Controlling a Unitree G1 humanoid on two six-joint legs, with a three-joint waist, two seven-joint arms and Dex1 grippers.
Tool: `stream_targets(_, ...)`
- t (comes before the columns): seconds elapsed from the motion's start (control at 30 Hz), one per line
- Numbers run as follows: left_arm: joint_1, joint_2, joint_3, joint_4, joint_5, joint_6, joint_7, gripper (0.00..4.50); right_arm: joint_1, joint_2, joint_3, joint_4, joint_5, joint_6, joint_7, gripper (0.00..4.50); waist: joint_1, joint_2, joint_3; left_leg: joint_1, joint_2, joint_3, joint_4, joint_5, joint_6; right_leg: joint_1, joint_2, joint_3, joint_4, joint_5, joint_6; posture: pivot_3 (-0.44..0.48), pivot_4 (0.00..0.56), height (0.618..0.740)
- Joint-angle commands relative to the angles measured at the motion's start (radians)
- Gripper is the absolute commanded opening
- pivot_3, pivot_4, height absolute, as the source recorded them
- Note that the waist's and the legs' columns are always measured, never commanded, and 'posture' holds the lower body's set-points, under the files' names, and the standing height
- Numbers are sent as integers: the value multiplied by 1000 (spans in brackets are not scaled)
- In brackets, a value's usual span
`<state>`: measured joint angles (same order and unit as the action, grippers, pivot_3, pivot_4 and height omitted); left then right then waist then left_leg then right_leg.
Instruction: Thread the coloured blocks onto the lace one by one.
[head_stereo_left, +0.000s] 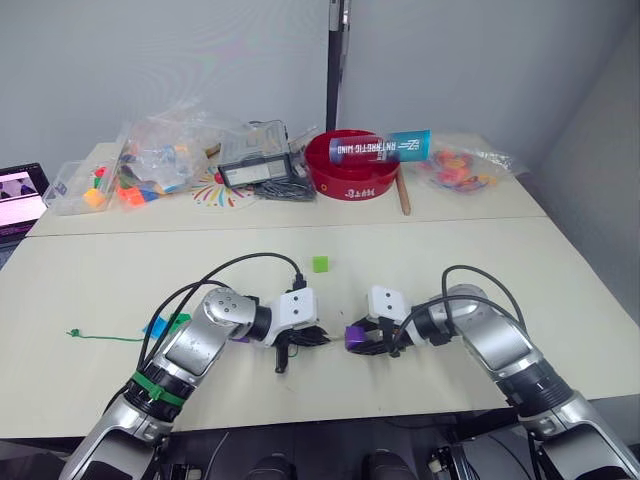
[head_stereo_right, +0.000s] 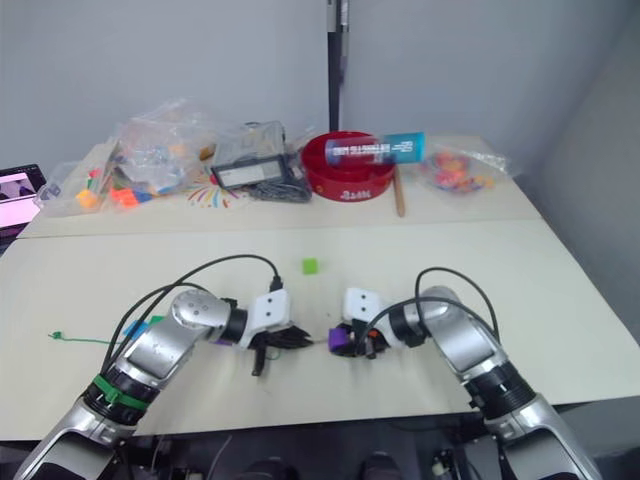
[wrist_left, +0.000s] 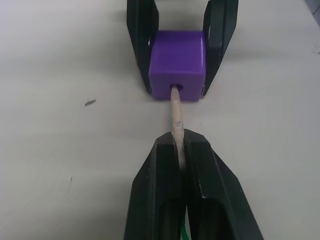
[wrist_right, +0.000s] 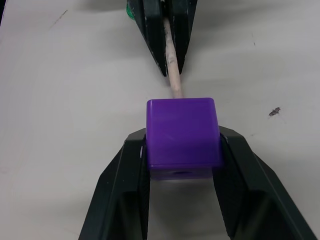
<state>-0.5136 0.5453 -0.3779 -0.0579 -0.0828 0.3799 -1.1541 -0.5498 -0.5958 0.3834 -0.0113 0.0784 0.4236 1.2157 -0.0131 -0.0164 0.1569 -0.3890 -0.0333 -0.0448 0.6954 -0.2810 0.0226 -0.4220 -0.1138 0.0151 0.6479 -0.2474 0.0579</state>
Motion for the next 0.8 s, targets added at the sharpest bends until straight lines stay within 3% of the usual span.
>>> stream_targets(0.03,-3,-6,-4,-60,-23,10,-8,0,8,6,19,-26,-9,15,-12,1196,-1,0,0,0,0,0,0,0,0,0,0,0,0,0,0,0,150,740)
stream_targets(0.8,-50,-132,-76,10,-5,0,-3,0,8,27,26,-49,-21,56,-30,1196,2,0,0,0,0,0,1,0,0,1,0,0,0,0,0,0,150,740)
